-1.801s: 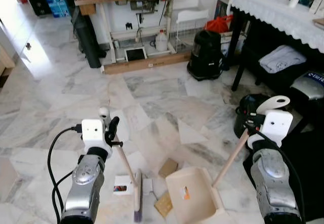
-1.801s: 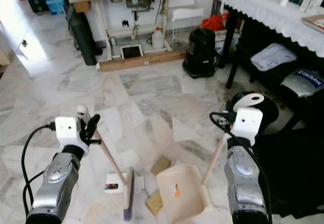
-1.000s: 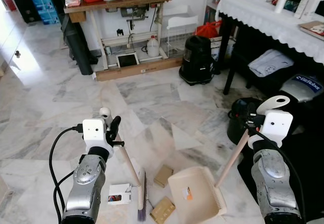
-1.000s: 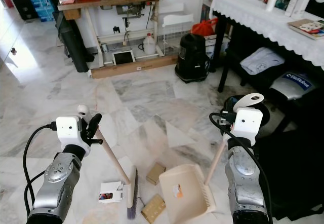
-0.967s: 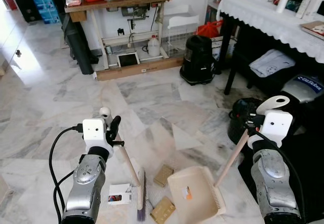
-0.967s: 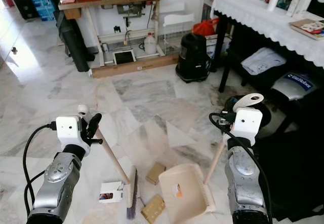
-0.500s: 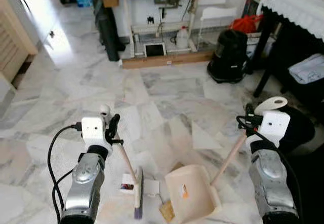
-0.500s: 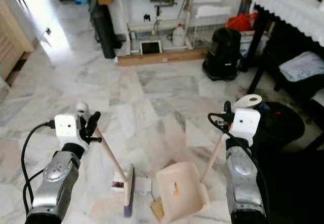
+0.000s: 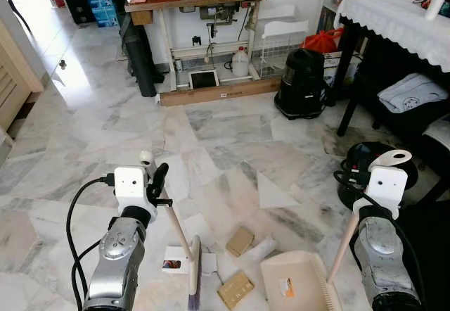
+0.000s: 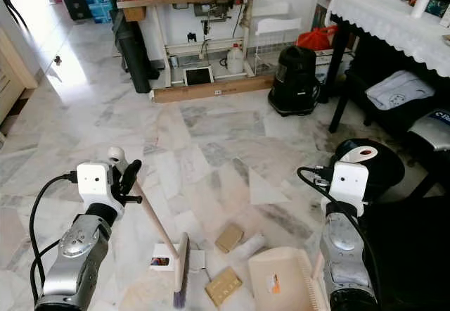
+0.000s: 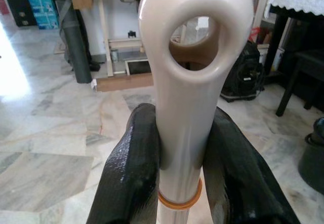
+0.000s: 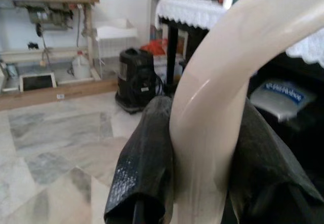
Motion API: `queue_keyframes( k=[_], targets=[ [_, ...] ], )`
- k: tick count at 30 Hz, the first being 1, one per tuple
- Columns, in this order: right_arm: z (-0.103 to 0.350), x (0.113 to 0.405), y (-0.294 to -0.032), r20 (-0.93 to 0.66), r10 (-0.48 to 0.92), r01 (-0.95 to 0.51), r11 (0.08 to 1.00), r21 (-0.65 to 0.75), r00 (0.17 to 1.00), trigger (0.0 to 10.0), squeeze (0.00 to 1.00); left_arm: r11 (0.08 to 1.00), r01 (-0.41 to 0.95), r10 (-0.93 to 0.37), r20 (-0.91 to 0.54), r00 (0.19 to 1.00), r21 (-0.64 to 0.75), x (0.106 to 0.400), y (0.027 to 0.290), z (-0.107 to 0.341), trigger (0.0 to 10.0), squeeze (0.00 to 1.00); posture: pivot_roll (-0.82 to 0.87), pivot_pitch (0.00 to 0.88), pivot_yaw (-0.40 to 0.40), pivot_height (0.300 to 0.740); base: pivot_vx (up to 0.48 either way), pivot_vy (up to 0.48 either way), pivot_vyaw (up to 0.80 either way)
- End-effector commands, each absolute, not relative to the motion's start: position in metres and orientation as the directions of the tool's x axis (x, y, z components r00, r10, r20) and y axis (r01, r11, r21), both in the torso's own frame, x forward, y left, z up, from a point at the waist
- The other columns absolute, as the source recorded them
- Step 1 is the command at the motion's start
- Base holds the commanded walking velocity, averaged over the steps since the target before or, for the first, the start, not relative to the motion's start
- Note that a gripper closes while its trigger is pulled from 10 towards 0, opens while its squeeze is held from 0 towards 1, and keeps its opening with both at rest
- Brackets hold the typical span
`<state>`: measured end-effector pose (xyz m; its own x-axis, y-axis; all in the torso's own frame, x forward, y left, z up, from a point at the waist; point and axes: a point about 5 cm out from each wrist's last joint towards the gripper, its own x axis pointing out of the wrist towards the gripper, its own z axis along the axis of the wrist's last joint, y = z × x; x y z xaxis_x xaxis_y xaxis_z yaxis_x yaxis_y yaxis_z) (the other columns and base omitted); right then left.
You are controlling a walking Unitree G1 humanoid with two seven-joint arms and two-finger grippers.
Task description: Sweep floor
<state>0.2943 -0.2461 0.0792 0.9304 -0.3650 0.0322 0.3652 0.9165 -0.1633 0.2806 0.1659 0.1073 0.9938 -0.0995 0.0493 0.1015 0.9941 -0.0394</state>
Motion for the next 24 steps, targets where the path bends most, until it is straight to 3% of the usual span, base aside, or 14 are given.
queue_keyframes(
  k=[1, 10, 24],
  targets=[
    [0.087, 0.302, -0.241, 0.077, -0.351, 0.359, 0.92, -0.157, 0.933, 10.0, 0.0, 0.994, 0.105, -0.103, 0.091, 0.991, -0.024, 0.279, 0.169, 0.119, 10.0, 0.0, -0.04, 0.0, 0.072, 0.74, 0.0, 0.0, 0.0],
    [0.068, 0.299, -0.238, 0.036, -0.358, 0.358, 0.914, -0.192, 0.933, 10.0, 0.0, 0.993, 0.116, -0.115, 0.074, 0.991, -0.011, 0.264, 0.173, 0.126, 10.0, 0.0, 0.02, 0.001, 0.084, 0.74, 0.0, 0.0, 0.0],
    [0.069, 0.309, -0.231, 0.086, -0.369, 0.379, 0.895, -0.235, 0.925, 10.0, 0.0, 0.993, 0.121, -0.121, 0.048, 0.992, 0.007, 0.245, 0.178, 0.142, 10.0, 0.0, 0.09, 0.097, 0.109, 0.74, 0.0, 0.0, 0.0]
  ],
)
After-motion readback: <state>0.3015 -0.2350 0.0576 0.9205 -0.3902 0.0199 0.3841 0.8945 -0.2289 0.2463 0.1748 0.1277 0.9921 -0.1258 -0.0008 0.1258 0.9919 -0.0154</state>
